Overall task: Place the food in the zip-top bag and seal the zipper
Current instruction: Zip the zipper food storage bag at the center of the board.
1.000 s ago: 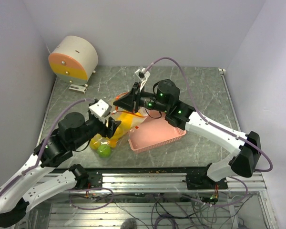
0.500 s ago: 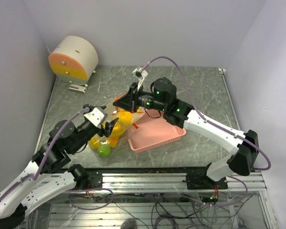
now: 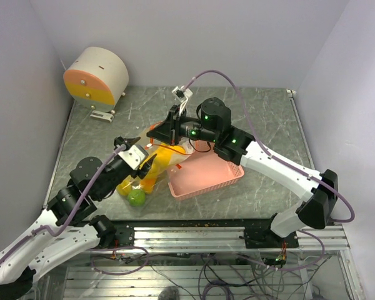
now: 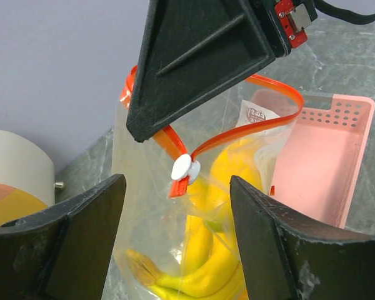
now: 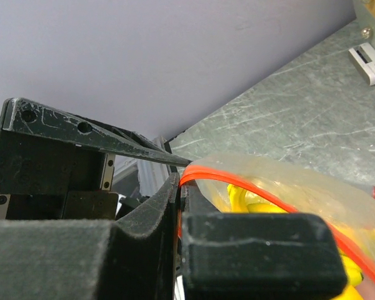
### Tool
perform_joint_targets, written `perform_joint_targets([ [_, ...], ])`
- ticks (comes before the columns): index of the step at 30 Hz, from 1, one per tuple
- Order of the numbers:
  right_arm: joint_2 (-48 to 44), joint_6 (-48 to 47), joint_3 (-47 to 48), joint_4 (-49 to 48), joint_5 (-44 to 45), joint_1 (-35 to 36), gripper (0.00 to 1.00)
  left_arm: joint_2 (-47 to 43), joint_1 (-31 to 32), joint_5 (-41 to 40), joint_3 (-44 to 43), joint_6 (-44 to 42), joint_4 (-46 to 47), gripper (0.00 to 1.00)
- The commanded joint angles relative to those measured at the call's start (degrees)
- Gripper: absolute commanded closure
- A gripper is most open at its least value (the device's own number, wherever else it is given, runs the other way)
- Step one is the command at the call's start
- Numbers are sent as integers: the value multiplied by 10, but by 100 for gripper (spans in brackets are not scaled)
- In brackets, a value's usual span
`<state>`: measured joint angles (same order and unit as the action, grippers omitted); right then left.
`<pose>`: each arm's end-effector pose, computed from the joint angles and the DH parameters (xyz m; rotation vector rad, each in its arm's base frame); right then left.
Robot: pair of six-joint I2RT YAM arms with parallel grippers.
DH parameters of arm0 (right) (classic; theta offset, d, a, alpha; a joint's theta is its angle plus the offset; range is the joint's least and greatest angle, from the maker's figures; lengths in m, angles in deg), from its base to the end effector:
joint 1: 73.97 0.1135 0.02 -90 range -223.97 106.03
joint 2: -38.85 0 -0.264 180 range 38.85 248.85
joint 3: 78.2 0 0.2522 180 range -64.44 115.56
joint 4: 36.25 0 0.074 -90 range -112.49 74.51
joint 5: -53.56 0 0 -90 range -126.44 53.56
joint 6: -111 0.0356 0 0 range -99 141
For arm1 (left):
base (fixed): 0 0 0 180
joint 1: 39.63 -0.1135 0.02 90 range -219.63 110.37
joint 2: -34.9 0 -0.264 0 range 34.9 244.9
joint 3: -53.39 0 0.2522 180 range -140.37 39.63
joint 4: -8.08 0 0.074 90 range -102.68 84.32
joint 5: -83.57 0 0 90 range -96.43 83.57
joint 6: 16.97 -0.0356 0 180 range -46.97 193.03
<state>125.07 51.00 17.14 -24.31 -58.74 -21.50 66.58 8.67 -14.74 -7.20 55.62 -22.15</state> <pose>0.2076 0.2925 0.4116 -0.6759 1.6847 1.3839 0.0872 -0.0901 0.3716 0.7716 1.4038 -0.3040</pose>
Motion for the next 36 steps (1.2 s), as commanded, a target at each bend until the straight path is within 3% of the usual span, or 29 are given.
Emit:
perform_joint_targets([
  [1, 4, 10, 21, -13, -19, -2, 100, 10, -2, 12, 10, -20, 47, 23],
  [7, 1, 8, 26, -4, -16, -2, 100, 26, -2, 12, 8, -32, 45, 41],
  [13, 5, 11, 35, 7, -14, -5, 100, 30, -1, 9, 5, -26, 37, 71],
  [19, 0, 13, 23, 2, -14, -8, 100, 18, -1, -15, 7, -19, 54, 83],
  [20, -1, 11, 20, 4, -10, -9, 100, 16, -1, -22, 7, -17, 56, 92],
  [23, -11, 6, 1, 9, -1, -13, 100, 15, -1, -38, 3, -4, 55, 93],
  [29, -66, -57, -71, -2, 2, -23, 74, -7, -1, -47, 14, 15, 47, 93],
  [31, -96, -93, -98, -10, 10, -24, 71, -16, -1, -50, 17, 24, 41, 93],
  [33, -128, -141, -120, -16, 16, -24, 66, -25, -2, -36, 14, 33, 27, 93],
  [36, -178, -220, -164, -58, -13, -25, 50, -27, -1, 13, -3, 51, -10, 93],
])
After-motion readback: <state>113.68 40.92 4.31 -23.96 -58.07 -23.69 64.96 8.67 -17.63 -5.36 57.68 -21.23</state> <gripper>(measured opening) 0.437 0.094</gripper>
